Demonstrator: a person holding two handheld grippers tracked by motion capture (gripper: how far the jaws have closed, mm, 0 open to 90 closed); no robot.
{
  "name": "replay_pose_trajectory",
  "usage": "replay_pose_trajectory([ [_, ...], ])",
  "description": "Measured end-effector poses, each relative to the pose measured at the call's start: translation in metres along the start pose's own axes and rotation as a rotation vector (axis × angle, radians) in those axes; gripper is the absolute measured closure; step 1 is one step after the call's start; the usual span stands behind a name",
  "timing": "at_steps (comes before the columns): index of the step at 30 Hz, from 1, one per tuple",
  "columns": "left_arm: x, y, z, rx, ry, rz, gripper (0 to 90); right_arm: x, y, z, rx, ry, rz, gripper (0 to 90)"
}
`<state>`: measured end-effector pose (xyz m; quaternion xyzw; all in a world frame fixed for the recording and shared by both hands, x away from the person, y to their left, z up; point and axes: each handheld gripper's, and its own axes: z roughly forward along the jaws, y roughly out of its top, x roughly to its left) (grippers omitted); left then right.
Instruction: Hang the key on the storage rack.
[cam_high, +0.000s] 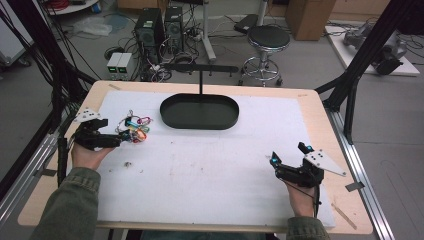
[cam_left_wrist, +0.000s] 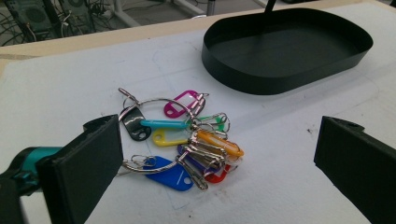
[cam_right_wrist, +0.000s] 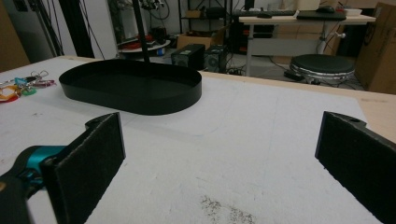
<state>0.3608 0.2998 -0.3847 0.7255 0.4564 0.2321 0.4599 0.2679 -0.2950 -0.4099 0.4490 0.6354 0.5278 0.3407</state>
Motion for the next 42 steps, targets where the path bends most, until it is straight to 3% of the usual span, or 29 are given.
replay_pose_trajectory([
  [5,0.005,0.001,0.005,0.004,-0.015,-0.031,1.7,0.0,0.0,0.001,-0.001,0.0,-0.001,0.4],
  [13,0.005,0.012,0.02,0.034,-0.038,-0.008,1.7,0.0,0.0,0.001,0.001,0.002,-0.007,0.4],
  [18,0.008,0.015,0.032,0.106,-0.05,-0.007,1.7,0.0,0.0,0.001,0.001,0.003,-0.005,0.4],
  [21,0.01,0.019,0.039,0.124,-0.045,-0.014,1.7,0.001,-0.001,0.001,0.01,0.011,0.004,0.4],
  [24,0.012,0.023,0.045,0.158,-0.049,0.001,1.7,0.002,0.0,0.001,0.006,0.014,-0.014,0.4],
  [26,0.013,0.025,0.05,0.185,-0.068,-0.002,1.7,0.001,-0.001,0.002,0.009,0.014,-0.014,0.4],
  [27,0.013,0.026,0.051,0.191,-0.081,-0.003,1.7,0.001,-0.001,0.002,0.009,0.014,-0.014,0.4],
  [32,0.016,0.032,0.059,0.216,-0.07,0.001,2.3,0.001,0.0,0.001,0.009,0.012,-0.015,0.4],
  [37,0.018,0.031,0.065,0.254,-0.081,-0.011,6.0,0.0,0.0,0.001,0.006,0.01,-0.015,0.4],
  [42,0.017,0.026,0.073,0.322,-0.085,-0.013,10.1,0.0,0.0,0.0,0.005,0.01,-0.013,0.4],
])
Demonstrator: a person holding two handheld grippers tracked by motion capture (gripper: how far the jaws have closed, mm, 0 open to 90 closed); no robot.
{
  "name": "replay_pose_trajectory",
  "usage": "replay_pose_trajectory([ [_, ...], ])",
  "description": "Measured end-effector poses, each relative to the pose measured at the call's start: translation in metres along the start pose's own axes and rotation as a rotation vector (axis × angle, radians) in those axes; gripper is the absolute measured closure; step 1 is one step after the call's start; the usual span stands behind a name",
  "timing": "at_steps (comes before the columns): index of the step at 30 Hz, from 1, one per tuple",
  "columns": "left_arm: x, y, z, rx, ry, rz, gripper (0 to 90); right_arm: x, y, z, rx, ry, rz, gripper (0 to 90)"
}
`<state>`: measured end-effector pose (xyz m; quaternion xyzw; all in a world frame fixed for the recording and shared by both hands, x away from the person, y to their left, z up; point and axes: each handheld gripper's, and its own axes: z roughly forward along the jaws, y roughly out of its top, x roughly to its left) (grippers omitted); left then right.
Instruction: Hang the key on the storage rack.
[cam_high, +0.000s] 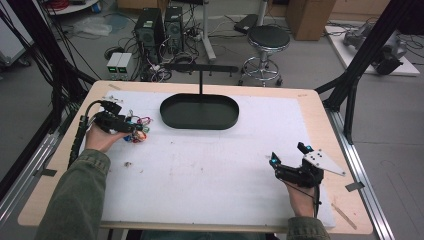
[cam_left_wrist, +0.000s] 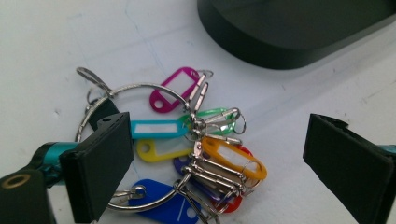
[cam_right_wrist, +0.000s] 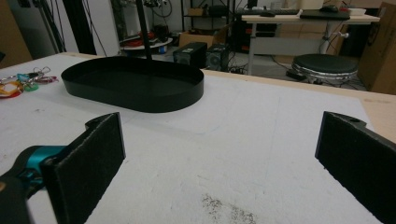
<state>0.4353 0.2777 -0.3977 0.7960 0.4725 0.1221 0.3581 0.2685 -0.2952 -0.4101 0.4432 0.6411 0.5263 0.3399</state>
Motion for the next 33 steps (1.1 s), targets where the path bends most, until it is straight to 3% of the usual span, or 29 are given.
replay_pose_trajectory([
  [5,-0.005,-0.001,0.008,0.052,-0.01,0.005,16.0,0.0,0.0,0.0,0.004,0.003,0.006,0.4],
  [10,-0.009,-0.003,0.016,0.107,0.029,0.0,20.6,0.0,0.0,0.0,0.001,0.001,0.002,0.4],
  [18,-0.014,-0.004,0.023,0.143,0.063,0.02,32.9,0.0,0.0,-0.001,0.001,-0.009,0.002,0.4],
  [22,-0.017,-0.005,0.027,0.164,0.081,0.035,51.0,0.0,0.0,-0.001,0.004,-0.016,-0.001,0.4],
  [23,-0.018,-0.005,0.028,0.159,0.082,0.029,63.1,0.0,0.0,-0.001,0.001,-0.019,-0.001,0.4],
  [28,-0.012,-0.004,0.027,0.152,0.015,-0.026,76.1,-0.001,0.0,-0.002,-0.002,-0.024,-0.004,0.4],
  [30,-0.007,-0.004,0.025,0.163,-0.019,-0.047,76.9,-0.001,0.0,-0.002,0.002,-0.026,0.001,0.4],
  [33,-0.009,-0.005,0.023,0.168,0.029,-0.005,77.2,-0.002,0.0,-0.002,-0.004,-0.025,-0.003,0.4],
])
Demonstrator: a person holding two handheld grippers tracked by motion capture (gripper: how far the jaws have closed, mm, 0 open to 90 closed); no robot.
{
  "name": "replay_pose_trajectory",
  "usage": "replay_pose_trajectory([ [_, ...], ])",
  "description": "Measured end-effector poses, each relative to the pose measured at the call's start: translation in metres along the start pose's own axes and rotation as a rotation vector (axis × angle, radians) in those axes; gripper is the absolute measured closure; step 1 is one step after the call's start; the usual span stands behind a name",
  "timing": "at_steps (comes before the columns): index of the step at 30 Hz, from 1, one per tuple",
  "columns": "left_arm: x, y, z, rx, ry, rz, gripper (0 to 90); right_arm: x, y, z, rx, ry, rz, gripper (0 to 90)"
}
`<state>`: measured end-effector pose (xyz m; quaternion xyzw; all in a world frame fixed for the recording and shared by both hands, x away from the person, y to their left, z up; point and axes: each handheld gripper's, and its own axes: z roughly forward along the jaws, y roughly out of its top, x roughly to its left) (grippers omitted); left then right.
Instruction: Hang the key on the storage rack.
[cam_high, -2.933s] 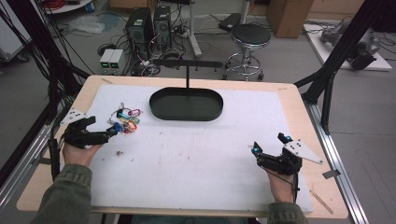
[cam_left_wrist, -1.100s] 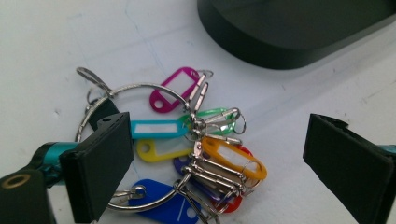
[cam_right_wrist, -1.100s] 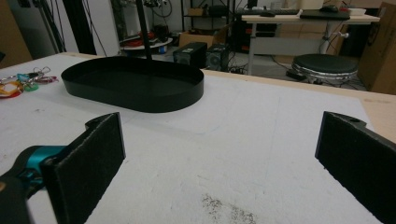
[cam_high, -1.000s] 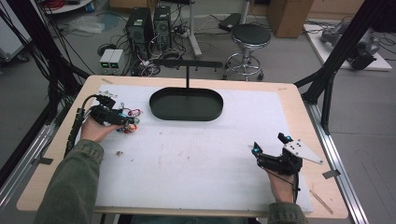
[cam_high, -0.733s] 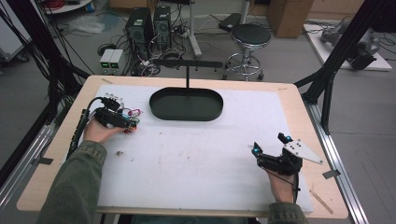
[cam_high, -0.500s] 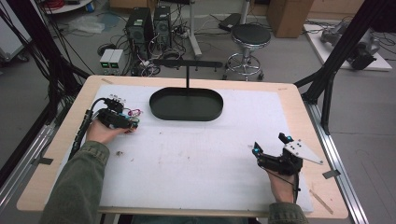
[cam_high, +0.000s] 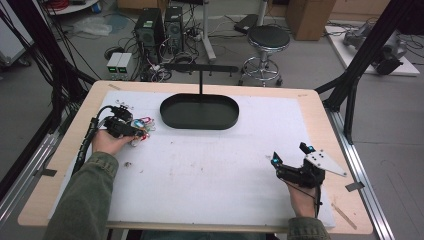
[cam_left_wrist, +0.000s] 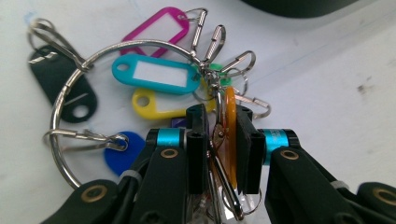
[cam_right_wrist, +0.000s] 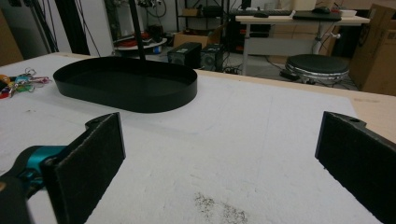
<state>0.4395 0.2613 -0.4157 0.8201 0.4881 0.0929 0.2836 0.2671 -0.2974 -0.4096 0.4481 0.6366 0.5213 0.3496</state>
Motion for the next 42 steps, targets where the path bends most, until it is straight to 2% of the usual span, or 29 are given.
replay_pose_trajectory([
  [2,-0.002,0.0,-0.001,0.002,0.02,0.026,77.2,0.001,0.0,0.0,0.002,0.001,0.006,0.4],
  [5,-0.002,0.0,-0.003,0.008,0.02,0.04,77.3,0.001,0.0,-0.001,0.003,0.001,0.006,0.4],
  [11,0.001,0.001,-0.013,-0.017,0.021,0.033,77.2,0.0,0.0,-0.001,-0.001,-0.003,0.005,0.4],
  [14,0.002,0.001,-0.02,-0.025,0.034,0.046,77.3,0.0,0.0,-0.001,-0.003,-0.003,0.008,0.4],
  [19,0.005,0.001,-0.032,-0.075,0.027,0.031,77.3,0.0,0.0,-0.001,-0.006,-0.002,0.007,0.4],
  [22,0.007,0.004,-0.04,-0.1,0.045,0.013,77.4,0.0,0.0,-0.001,0.001,-0.001,0.006,0.4],
  [23,0.007,0.006,-0.044,-0.105,0.049,0.016,77.5,0.0,0.0,-0.001,0.001,-0.001,0.007,0.4],
  [24,0.007,0.007,-0.048,-0.118,0.043,0.018,87.4,0.0,0.0,-0.001,-0.002,0.002,0.002,0.4],
  [25,0.006,0.009,-0.052,-0.14,0.057,0.023,87.4,0.0,0.0,-0.001,-0.002,0.002,0.002,0.4],
  [27,0.006,0.013,-0.061,-0.165,0.052,0.019,87.5,0.001,0.0,-0.001,-0.002,0.0,0.008,0.4],
  [33,0.0,0.025,-0.074,-0.194,0.04,0.043,87.6,0.0,0.0,-0.002,-0.006,0.0,0.012,0.4],
  [36,-0.003,0.034,-0.081,-0.193,0.042,0.058,87.6,0.0,0.0,-0.002,-0.008,0.001,0.013,0.4],
  [42,-0.007,0.048,-0.097,-0.222,0.047,0.068,87.6,-0.001,0.0,-0.002,-0.006,0.001,0.012,0.4],
])
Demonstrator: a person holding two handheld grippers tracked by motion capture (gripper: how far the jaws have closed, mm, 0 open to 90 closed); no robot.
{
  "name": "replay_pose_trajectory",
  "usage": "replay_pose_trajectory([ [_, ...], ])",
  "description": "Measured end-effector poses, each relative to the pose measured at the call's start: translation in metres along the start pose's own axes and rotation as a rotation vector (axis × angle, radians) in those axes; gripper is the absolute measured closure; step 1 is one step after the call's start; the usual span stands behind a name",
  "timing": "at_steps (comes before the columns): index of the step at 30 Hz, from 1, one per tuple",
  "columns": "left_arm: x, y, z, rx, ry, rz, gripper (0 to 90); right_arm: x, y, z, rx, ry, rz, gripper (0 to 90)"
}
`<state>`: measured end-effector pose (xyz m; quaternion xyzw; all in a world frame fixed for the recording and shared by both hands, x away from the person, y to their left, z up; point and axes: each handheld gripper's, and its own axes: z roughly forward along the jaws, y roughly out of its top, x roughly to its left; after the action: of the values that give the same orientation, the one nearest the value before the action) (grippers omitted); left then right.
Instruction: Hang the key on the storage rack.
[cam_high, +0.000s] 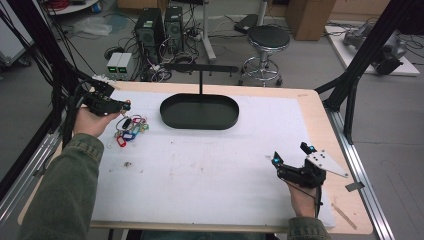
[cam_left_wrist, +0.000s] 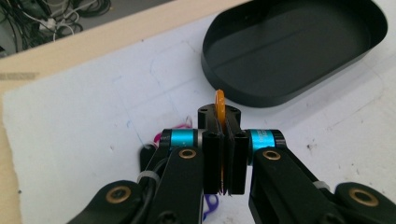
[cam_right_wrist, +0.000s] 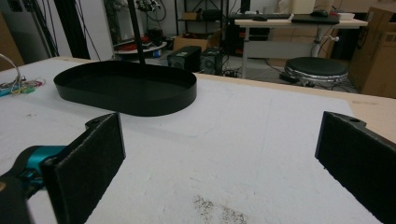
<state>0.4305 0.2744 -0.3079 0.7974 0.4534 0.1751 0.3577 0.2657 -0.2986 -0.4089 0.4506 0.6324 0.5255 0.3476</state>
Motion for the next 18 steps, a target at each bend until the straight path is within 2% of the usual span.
replay_pose_trajectory([
  [13,-0.007,0.037,-0.033,-0.07,0.003,0.022,87.6,0.0,0.0,-0.001,-0.006,-0.005,0.006,0.4],
  [18,-0.014,0.053,-0.046,-0.085,0.005,0.045,87.6,0.0,0.0,-0.001,-0.002,-0.003,0.007,0.4],
])
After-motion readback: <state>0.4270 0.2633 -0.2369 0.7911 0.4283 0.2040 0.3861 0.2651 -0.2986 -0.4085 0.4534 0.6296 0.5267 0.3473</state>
